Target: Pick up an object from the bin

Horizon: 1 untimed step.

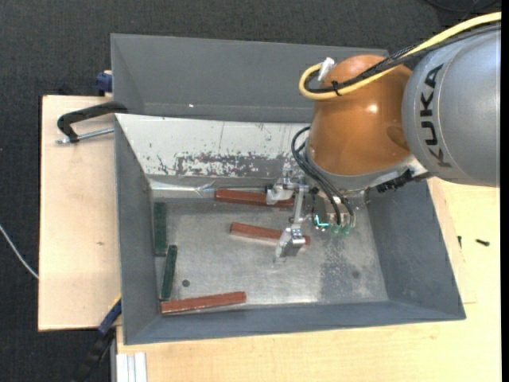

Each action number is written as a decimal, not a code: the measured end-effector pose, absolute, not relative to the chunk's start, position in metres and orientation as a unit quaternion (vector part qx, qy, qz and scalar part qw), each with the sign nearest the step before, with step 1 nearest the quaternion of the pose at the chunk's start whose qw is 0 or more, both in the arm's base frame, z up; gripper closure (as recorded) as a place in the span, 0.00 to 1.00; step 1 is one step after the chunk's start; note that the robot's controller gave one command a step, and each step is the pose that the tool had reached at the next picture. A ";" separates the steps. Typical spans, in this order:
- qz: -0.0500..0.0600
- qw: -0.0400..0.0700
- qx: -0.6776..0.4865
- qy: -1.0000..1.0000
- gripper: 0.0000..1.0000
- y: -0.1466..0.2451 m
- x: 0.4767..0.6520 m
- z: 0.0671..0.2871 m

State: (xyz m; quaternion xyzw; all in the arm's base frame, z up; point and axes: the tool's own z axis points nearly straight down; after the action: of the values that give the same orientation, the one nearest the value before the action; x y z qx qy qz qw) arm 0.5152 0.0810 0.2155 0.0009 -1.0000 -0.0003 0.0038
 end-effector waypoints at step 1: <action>-0.001 -0.001 0.000 -1.000 0.00 0.081 0.517 0.220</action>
Offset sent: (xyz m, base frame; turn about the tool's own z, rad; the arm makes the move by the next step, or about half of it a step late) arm 0.0229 -0.0327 -0.1455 -0.1156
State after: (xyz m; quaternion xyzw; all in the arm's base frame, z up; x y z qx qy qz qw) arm 0.5168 0.0806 0.2198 0.0002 -1.0000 -0.0007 -0.0007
